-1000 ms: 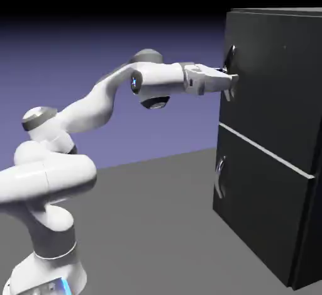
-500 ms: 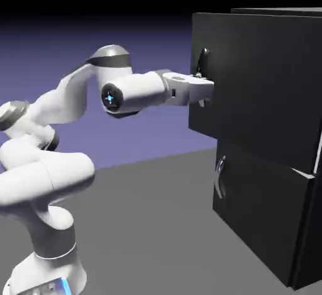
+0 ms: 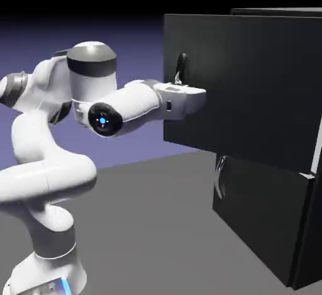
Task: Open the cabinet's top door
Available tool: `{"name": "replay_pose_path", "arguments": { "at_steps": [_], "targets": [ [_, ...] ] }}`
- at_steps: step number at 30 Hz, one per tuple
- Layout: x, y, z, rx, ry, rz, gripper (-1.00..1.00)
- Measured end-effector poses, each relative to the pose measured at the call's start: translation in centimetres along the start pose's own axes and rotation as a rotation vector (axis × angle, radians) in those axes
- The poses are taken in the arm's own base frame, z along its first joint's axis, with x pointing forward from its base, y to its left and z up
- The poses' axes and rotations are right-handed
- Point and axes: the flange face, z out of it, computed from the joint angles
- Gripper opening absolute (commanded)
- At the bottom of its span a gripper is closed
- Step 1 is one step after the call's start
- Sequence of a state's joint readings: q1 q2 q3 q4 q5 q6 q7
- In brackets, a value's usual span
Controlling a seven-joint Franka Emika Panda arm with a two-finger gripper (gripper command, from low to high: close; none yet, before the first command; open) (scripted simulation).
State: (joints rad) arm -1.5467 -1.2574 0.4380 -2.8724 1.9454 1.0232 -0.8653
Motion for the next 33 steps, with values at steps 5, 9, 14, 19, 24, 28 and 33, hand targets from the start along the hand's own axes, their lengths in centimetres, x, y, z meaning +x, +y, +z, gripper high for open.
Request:
{"name": "replay_pose_path", "arguments": {
  "at_steps": [5, 9, 14, 19, 24, 28, 33],
  "targets": [
    [1.1, 1.1, -3.2, 0.070, -0.070, 0.000, -1.00],
    [2.2, 2.2, -5.6, 0.124, -0.124, 0.000, -1.00],
    [3.6, 3.6, -8.5, 0.192, -0.192, 0.000, -1.00],
    [5.4, 5.4, -11.3, 0.264, -0.264, 0.000, -1.00],
    [7.4, 7.4, -13.9, 0.339, -0.339, 0.000, -1.00],
    [9.3, 9.3, -15.8, 0.401, -0.401, 0.000, -1.00],
    [11.7, 11.7, -17.9, 0.481, -0.480, 0.000, -1.00]
  ]
}}
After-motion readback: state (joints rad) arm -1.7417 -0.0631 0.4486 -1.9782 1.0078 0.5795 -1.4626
